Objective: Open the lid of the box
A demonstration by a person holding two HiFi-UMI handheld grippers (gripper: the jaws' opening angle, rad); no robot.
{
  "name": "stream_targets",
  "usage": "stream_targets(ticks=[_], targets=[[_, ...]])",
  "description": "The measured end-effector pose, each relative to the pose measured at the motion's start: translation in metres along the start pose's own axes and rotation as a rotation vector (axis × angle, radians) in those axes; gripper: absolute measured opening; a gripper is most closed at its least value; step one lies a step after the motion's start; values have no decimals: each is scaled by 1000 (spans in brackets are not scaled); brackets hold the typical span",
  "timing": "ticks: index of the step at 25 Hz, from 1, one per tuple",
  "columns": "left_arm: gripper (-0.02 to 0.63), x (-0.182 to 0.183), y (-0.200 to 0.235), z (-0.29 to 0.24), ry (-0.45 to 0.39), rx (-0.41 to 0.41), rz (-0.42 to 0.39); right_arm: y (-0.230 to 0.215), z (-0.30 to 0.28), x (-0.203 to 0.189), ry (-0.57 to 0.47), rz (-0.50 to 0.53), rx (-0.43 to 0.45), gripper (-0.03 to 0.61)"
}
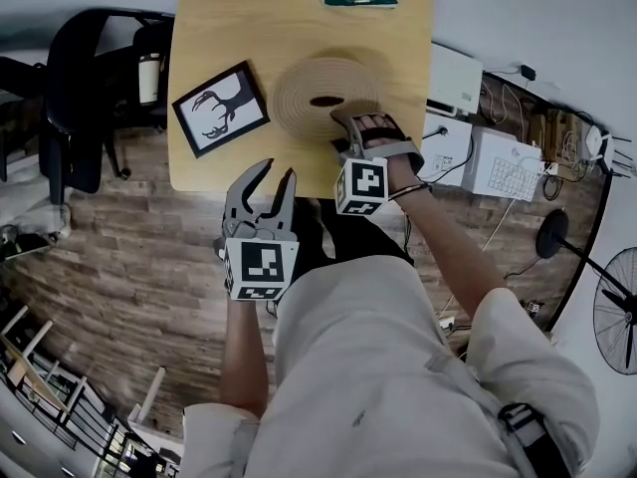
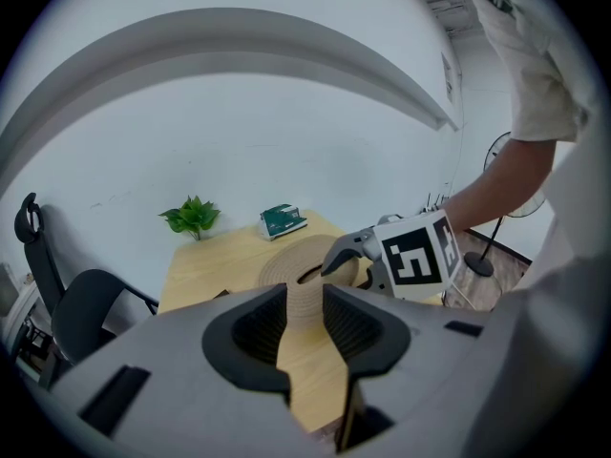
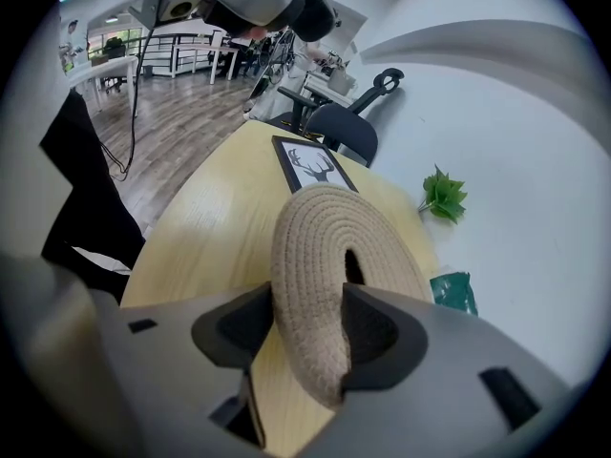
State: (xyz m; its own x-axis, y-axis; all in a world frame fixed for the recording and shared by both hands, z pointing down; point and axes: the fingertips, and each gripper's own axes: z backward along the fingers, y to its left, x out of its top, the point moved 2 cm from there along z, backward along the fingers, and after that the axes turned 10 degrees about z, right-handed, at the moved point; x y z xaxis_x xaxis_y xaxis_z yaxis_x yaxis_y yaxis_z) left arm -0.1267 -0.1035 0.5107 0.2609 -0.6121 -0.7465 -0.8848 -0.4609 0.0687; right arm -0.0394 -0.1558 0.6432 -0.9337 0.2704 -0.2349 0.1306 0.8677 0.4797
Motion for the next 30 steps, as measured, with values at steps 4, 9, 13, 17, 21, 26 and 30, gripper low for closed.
stream_targets(ticks=[4, 9, 13, 17, 21, 26, 30], targets=[[115, 5, 1, 0, -3, 14, 3, -1, 2, 0, -14, 5, 21, 215], [115, 15, 2, 0, -14, 33, -3, -5, 7, 1, -28, -4, 49, 206], [115, 23, 4, 1, -22, 49, -12, -9, 13, 4, -59, -30, 82, 201], [115, 32, 2, 1, -36, 63, -18, -13, 21, 4, -91, -48, 101, 191], [115, 41, 0, 3, -51, 75, -33, -19, 30, 7, -121, -49, 107, 172], [115, 51, -5, 4, -66, 90, -44, -26, 39, 8, -153, -31, 103, 152], [115, 58, -6, 9, -78, 109, -51, -34, 49, 10, -178, -8, 83, 124]])
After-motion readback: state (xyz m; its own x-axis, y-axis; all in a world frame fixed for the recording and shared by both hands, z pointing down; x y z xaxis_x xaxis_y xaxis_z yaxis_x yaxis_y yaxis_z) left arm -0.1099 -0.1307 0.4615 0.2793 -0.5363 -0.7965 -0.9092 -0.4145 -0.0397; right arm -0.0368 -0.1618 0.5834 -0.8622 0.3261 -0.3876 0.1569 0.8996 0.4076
